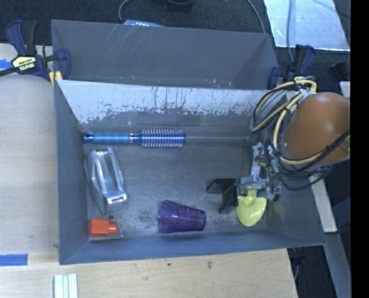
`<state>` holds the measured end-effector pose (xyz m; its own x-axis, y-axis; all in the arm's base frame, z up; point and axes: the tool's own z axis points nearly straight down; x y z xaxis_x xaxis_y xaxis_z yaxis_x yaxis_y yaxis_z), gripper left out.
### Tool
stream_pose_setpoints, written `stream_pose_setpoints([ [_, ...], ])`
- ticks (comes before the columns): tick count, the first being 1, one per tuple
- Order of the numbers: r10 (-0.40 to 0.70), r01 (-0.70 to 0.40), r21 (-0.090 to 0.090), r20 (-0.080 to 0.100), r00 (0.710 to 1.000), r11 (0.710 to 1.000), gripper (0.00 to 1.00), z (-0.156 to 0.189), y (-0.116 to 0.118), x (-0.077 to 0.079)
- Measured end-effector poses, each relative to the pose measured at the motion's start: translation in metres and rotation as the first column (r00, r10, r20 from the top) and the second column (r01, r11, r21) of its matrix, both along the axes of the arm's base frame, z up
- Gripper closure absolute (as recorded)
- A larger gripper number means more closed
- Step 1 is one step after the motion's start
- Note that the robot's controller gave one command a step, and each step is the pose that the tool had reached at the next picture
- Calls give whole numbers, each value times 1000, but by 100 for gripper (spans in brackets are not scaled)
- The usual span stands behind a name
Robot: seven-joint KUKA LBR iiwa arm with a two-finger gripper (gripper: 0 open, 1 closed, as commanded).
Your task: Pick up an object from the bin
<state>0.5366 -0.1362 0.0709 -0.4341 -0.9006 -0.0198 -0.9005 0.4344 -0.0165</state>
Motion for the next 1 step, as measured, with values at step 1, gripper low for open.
stream_pose_setpoints([
  [1,-11,11,1,-3,1000,1000,100,7,0,-1],
])
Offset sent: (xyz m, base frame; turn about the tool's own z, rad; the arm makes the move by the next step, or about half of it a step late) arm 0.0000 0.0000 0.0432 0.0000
